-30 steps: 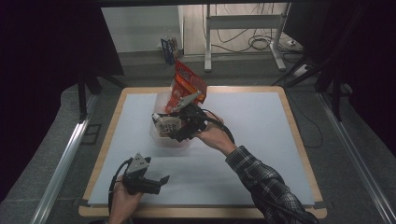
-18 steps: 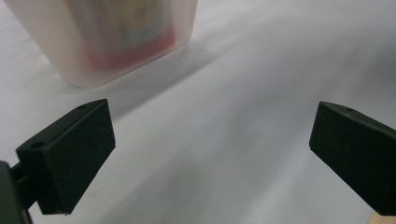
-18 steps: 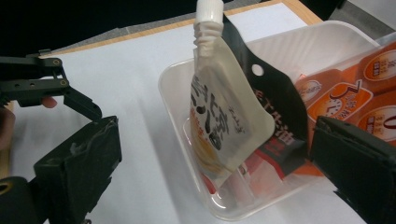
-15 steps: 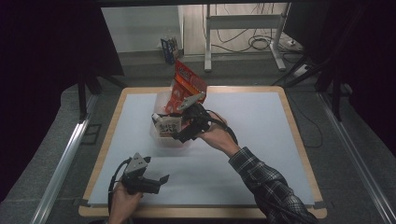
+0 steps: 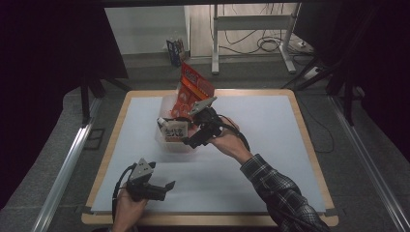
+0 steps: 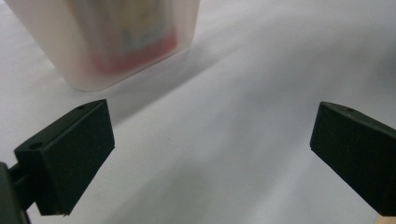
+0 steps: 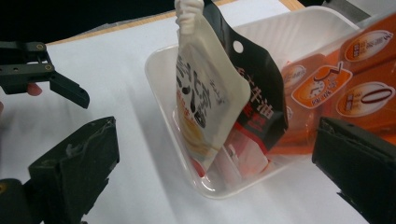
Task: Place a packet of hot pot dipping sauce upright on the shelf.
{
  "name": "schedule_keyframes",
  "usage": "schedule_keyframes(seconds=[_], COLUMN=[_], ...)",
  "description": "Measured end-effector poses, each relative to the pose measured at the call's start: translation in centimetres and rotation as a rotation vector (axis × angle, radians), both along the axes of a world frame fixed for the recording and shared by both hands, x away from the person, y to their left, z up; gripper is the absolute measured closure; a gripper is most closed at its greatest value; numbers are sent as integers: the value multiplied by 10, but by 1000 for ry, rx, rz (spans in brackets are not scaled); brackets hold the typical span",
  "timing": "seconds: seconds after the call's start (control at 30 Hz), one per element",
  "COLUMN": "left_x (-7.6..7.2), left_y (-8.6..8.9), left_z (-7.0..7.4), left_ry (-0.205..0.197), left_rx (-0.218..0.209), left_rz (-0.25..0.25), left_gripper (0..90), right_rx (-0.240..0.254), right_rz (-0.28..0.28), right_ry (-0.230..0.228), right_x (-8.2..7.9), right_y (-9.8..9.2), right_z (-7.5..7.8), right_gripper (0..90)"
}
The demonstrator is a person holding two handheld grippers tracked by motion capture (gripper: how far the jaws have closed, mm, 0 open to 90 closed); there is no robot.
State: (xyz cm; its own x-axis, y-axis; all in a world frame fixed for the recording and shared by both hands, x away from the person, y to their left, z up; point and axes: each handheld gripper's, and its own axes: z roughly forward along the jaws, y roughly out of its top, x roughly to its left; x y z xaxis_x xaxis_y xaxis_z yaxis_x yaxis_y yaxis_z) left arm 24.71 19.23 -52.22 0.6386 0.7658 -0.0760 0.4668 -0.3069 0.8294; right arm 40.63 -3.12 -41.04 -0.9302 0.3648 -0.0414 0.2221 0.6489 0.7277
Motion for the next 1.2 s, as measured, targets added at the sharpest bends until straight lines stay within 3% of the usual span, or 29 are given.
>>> schedule_keyframes(seconds=[0.33, 0.7, 1.2], left_x=[0, 0, -1], left_y=[-1, -1, -4], left_z=[0, 0, 0], left_ry=[-3, -7, -12], left_rx=[7, 12, 27], left_rz=[-4, -1, -16], left_gripper=[0, 0, 0], right_rx=[5, 53, 72], right_rz=[-14, -36, -61], right_ry=[-3, -3, -26], right_x=[-2, -8, -18], right_y=[-10, -19, -29], right_z=[1, 3, 0], right_gripper=[0, 0, 0])
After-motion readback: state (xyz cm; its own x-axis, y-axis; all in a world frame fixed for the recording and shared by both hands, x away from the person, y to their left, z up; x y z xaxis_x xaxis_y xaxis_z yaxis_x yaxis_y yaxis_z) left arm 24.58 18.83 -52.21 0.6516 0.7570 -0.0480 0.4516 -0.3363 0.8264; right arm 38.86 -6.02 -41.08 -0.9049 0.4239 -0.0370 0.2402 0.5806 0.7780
